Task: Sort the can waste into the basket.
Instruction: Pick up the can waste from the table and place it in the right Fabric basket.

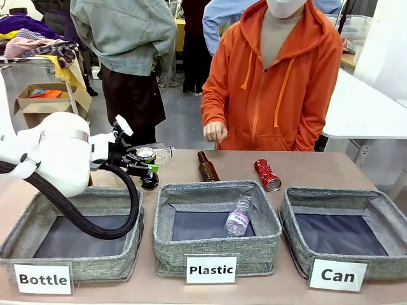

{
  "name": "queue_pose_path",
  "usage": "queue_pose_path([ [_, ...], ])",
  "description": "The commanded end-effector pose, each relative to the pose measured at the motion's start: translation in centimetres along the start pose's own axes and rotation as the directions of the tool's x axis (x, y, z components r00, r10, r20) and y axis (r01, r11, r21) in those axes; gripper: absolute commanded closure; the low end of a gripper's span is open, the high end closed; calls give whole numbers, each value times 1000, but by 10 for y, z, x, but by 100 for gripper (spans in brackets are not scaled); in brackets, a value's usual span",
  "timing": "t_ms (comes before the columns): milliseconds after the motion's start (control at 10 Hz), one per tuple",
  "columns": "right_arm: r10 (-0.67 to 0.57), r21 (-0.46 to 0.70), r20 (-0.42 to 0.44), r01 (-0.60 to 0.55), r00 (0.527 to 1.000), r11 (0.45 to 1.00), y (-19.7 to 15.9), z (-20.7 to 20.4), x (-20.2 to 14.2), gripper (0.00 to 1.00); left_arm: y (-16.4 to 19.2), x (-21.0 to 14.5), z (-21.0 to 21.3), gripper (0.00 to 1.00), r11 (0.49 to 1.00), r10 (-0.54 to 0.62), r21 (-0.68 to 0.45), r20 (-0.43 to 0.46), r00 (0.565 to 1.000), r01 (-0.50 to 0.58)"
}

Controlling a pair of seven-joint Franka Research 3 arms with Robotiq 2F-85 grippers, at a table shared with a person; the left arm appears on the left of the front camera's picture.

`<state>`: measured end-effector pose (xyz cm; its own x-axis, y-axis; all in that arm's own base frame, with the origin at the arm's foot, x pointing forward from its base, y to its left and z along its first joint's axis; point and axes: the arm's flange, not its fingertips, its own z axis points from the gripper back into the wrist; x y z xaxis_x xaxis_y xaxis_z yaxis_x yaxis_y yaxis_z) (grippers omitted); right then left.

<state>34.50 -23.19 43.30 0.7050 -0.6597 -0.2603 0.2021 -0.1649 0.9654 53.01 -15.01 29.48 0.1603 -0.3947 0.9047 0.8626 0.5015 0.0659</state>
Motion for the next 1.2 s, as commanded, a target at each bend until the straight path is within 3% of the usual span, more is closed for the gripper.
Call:
queue_pose_path([
  [0, 12, -2, -12, -12, 1000, 1000, 2, 1, 1, 0, 0, -4, -6, 59, 1000, -1, -4, 27, 1000, 1],
  [100, 12, -2, -12, -12, 1000, 1000, 2, 1, 1, 0, 1, -3, -6, 61, 1000, 2, -3, 31, 1000, -2],
  [200, 12, -2, -12, -12, 1000, 1000, 2, 1, 1, 0, 0, -2, -6, 100, 1000, 5, -1, 46, 999, -5],
  [400, 12, -2, -12, -12, 1000, 1000, 2, 1, 1, 0, 3, 1, -6, 100, 1000, 10, 13, 110, 994, -12],
  [500, 12, -2, -12, -12, 1000, 1000, 2, 1, 1, 0, 3, 2, -6, 83, 1000, 21, 15, 128, 992, -23],
  [700, 12, -2, -12, -12, 1000, 1000, 2, 1, 1, 0, 5, 5, -3, 100, 999, 34, 4, 139, 990, -34],
  [900, 12, -2, -12, -12, 1000, 1000, 2, 1, 1, 0, 2, 17, 19, 100, 998, 57, -42, 149, 987, -51],
  [1100, 12, -2, -12, -12, 1000, 1000, 2, 1, 1, 0, -17, 55, 80, 100, 981, 78, -187, 130, 988, -53],
])
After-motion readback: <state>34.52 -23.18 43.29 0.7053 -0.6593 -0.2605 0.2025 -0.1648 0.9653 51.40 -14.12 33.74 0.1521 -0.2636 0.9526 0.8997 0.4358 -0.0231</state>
